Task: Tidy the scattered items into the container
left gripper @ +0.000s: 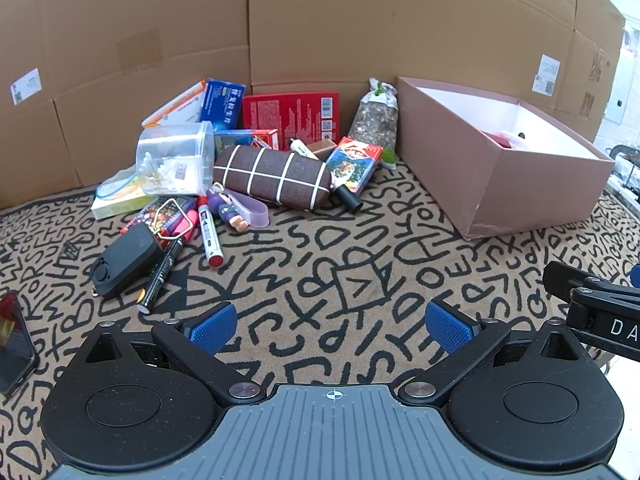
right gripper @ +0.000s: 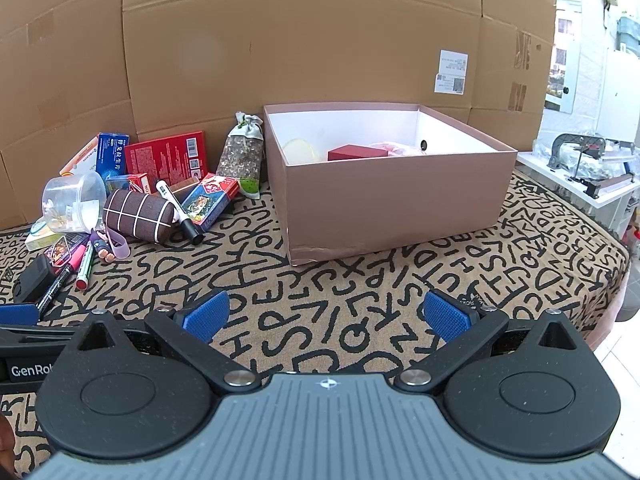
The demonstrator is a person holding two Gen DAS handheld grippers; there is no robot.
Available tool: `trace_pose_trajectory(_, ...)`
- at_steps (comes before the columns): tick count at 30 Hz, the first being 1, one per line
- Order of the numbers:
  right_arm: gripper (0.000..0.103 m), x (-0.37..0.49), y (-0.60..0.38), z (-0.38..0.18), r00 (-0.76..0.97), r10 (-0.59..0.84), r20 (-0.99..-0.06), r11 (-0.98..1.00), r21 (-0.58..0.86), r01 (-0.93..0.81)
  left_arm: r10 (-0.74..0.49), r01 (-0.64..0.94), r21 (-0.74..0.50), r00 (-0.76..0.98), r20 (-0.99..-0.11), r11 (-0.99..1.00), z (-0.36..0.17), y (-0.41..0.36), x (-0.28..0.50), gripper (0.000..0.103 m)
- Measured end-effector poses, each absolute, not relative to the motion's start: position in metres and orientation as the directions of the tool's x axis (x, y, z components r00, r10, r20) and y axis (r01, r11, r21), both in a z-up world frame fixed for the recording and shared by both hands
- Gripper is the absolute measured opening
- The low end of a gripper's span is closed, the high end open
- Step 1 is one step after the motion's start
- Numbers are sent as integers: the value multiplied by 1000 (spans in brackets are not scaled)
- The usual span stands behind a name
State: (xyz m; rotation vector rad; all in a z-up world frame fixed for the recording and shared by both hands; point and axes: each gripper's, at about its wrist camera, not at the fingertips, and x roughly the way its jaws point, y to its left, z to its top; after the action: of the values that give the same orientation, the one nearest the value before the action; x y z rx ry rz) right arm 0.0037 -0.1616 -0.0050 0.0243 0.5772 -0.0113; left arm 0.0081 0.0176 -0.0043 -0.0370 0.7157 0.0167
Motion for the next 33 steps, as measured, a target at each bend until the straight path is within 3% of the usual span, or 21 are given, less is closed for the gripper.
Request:
trace_pose_trajectory(20, 103, 46, -147, -20, 796, 7, -605, 1000, -11, -17, 4, -42, -38, 716, -698, 998, -25, 34, 45, 103)
trace_pose_trajectory(33, 103, 97, -107, -47, 757, 131, -641, 985, -5, -175, 21, -156, -132, 717, -697, 979, -51, 103, 75, 103)
